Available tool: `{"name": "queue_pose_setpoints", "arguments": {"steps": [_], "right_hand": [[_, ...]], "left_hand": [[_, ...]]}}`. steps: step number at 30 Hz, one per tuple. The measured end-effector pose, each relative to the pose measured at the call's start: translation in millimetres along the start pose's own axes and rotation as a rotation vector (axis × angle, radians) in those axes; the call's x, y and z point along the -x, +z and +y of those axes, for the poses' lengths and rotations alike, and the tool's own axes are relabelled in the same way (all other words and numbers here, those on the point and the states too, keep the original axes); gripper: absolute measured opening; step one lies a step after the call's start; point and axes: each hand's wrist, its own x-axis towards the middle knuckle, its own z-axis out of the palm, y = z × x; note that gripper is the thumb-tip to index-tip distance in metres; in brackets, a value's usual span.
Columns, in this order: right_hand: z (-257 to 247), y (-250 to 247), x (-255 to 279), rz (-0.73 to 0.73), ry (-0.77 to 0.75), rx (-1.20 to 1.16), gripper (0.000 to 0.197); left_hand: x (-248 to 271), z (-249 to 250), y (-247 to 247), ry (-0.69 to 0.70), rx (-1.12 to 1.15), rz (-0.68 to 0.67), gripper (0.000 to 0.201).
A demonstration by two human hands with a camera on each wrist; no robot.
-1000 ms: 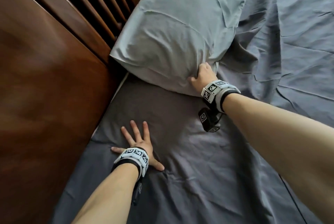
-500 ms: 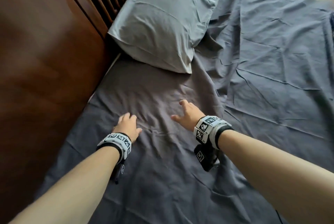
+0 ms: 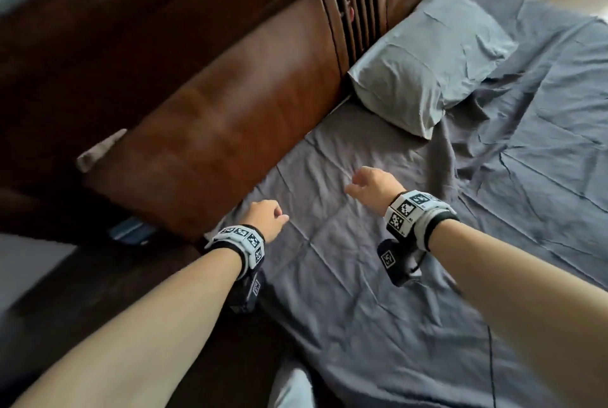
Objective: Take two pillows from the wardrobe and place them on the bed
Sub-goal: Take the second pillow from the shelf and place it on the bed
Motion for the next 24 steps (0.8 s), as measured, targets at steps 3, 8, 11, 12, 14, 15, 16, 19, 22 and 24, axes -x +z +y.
{"name": "queue_pose_setpoints", "arguments": {"steps": [3,8,11,12,14,15,16,19,22,24], "right_hand": [[-33,2,72,-0.031,-0.139,0.051,0.035],[-86,32,199,-0.111,-0.396,0.123,0.034],[-120,66,272,-0.187,-0.549,0.173,0.030],[-132,79,297,-0.211,-0.588,0.188,0.028],[-154,103,343,-0.238,-0.681,0.211,0.027],[-162,116,365,-0.262,-0.719,0.226,0.028],[-174,125,386,-0.263,-0.755,0.237,0.028],[-196,156,448,-0.337,-0.870,0.297,0.026],[-209,186,511,-0.408,-0.988,0.345,0.026],[-210,206,552,-0.456,-1.058,0.342,0.021]], "left_hand": [[107,-27,-6,-0.105,0.112,0.086,0.019],[289,-80,12,-0.260,0.229,0.250,0.018],[380,-106,33,-0.328,0.303,0.317,0.020],[406,-113,41,-0.352,0.330,0.336,0.021],[453,-129,59,-0.382,0.366,0.351,0.021],[476,-138,71,-0.411,0.386,0.348,0.021],[494,-149,77,-0.443,0.387,0.365,0.021],[558,-180,104,-0.556,0.417,0.402,0.019],[629,-204,136,-0.680,0.459,0.487,0.018],[674,-215,162,-0.731,0.506,0.500,0.020]]}}
